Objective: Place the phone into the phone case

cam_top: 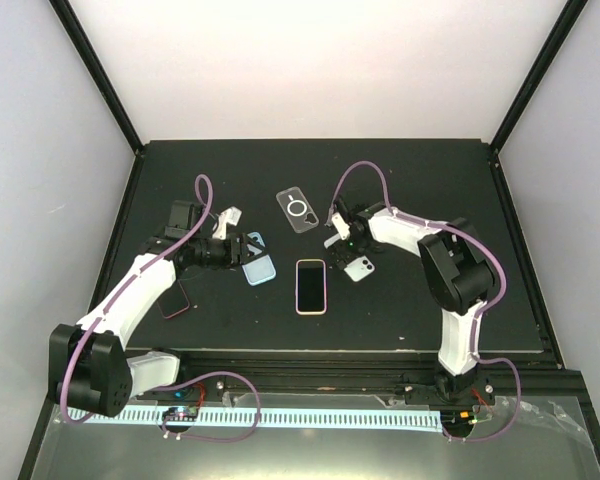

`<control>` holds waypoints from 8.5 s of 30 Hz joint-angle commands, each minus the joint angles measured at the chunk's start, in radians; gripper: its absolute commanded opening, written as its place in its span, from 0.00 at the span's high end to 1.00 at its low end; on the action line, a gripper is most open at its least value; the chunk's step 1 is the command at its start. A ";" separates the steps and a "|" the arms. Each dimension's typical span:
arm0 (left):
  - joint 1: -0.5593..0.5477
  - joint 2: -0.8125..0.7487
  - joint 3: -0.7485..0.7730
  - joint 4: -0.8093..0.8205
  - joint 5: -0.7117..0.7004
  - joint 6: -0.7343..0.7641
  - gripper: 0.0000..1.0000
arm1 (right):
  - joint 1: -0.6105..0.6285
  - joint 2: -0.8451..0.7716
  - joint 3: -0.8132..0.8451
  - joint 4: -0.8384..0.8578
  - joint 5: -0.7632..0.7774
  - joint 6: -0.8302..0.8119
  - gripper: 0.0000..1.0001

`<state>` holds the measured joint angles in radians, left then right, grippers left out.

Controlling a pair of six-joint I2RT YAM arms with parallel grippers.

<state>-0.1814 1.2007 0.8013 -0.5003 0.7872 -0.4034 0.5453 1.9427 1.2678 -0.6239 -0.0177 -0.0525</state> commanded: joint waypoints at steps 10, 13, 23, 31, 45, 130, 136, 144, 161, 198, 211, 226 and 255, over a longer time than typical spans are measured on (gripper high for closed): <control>0.012 -0.020 -0.001 -0.005 -0.013 0.017 0.40 | -0.002 0.065 0.030 -0.048 0.013 -0.017 0.14; 0.013 -0.021 0.002 -0.004 -0.014 0.017 0.40 | -0.001 0.066 0.028 -0.050 0.007 -0.016 0.17; 0.020 0.019 0.016 -0.004 -0.045 0.051 0.40 | 0.001 -0.019 -0.010 -0.003 -0.064 -0.012 0.28; 0.026 0.068 0.066 -0.011 -0.025 0.051 0.42 | 0.028 -0.127 -0.058 0.062 -0.022 -0.025 0.32; 0.026 0.175 0.088 0.041 0.216 0.067 0.39 | 0.181 -0.383 -0.215 0.282 -0.048 -0.094 0.34; -0.497 -0.397 0.010 0.235 -0.806 0.593 0.98 | 0.128 -0.649 -0.200 0.437 -0.594 1.199 0.24; -0.627 -0.434 -0.022 0.254 -0.927 0.766 0.98 | 0.130 -0.668 -0.272 0.559 -0.623 1.318 0.30; -0.762 -0.408 -0.034 0.240 -1.076 0.937 0.98 | 0.131 -0.652 -0.299 0.628 -0.645 1.377 0.30; -0.991 -0.367 -0.106 0.434 -1.428 1.255 0.98 | 0.142 -0.581 -0.303 0.649 -0.718 1.362 0.47; -0.417 -0.360 -0.052 0.037 -1.100 0.072 0.23 | 0.044 -0.525 -0.332 0.589 -0.631 1.107 0.97; -0.093 0.020 -0.040 0.181 -0.656 -0.033 0.49 | 0.043 -0.578 -0.321 0.474 -0.543 1.032 0.97; -0.087 0.261 -0.045 0.226 -0.724 -0.030 0.61 | 0.043 -0.610 -0.324 0.449 -0.508 1.022 0.97; -0.086 0.354 -0.064 0.229 -0.690 -0.020 0.89 | 0.042 -0.603 -0.341 0.430 -0.489 1.002 0.96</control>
<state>-0.2749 1.5517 0.7418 -0.2703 0.0761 -0.4294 0.5919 1.3659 0.9054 -0.2348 -0.5129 0.9691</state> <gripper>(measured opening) 0.126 0.083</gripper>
